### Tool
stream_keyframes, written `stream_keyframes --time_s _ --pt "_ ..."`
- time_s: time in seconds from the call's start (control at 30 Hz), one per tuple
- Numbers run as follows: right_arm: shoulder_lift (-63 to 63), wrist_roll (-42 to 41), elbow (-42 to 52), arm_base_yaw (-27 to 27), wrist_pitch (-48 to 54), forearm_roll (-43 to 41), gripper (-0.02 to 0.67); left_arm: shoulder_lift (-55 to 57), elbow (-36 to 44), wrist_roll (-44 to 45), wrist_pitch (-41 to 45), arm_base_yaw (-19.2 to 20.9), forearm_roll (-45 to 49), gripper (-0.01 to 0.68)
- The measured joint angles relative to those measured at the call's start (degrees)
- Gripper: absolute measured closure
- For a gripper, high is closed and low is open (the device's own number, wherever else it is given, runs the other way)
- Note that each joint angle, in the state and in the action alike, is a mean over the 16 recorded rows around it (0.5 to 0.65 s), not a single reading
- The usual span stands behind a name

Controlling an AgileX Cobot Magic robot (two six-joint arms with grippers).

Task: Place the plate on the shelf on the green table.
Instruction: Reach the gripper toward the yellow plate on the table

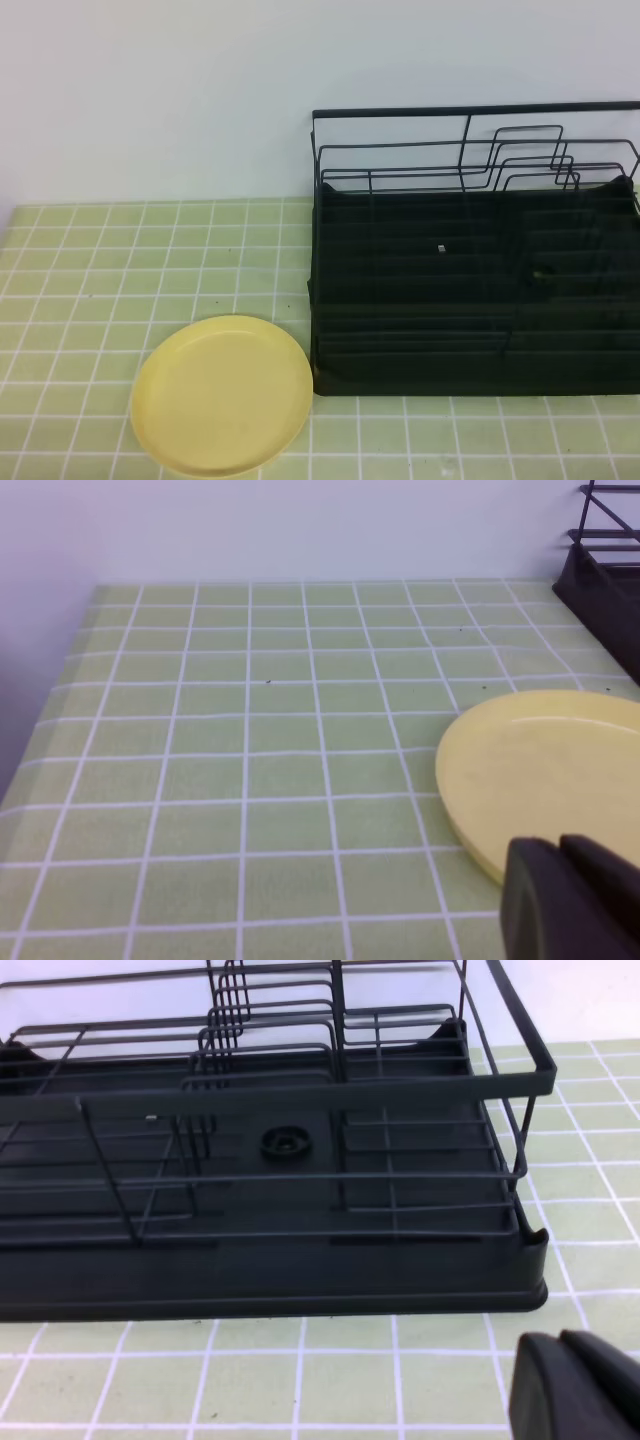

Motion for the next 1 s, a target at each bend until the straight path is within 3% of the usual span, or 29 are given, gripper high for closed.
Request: stream_keyframes --time_s 1.0 --pt "0.00 0.00 0.00 0.00 0.10 0.00 0.652 0.04 0.00 0.00 0.12 0.00 0.00 0.673"
